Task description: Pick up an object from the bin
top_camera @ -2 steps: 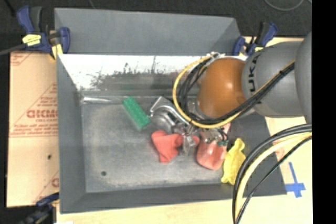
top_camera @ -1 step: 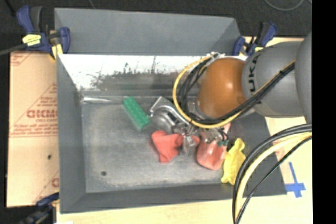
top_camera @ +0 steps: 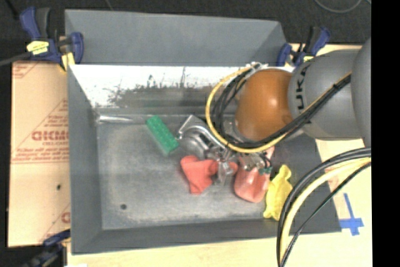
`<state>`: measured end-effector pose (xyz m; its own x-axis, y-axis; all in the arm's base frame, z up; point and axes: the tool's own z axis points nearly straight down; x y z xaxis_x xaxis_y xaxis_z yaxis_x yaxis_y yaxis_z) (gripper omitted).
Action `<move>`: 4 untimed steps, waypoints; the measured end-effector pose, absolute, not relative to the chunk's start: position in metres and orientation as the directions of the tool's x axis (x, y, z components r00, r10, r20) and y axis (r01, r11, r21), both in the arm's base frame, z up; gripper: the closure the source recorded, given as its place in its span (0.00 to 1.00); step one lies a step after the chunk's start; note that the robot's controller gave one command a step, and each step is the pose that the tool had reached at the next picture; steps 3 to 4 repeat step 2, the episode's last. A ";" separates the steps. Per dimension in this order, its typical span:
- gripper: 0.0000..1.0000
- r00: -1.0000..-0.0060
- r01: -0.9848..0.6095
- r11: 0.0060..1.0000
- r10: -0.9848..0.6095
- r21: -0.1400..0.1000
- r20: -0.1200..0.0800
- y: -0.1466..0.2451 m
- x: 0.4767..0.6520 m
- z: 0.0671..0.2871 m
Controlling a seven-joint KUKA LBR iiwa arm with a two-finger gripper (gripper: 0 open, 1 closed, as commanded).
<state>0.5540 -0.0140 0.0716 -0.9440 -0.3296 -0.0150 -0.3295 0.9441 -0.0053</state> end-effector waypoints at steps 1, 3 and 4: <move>1.00 -0.944 -0.330 0.944 -0.330 -0.006 -0.015 -0.014 0.554 0.072; 1.00 -0.944 -0.330 0.944 -0.330 -0.006 -0.015 -0.014 0.554 0.072; 1.00 -0.944 -0.330 0.944 -0.330 -0.006 -0.015 -0.014 0.554 0.072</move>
Offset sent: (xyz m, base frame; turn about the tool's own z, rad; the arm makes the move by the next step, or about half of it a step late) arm 0.0000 0.0000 0.0000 0.0000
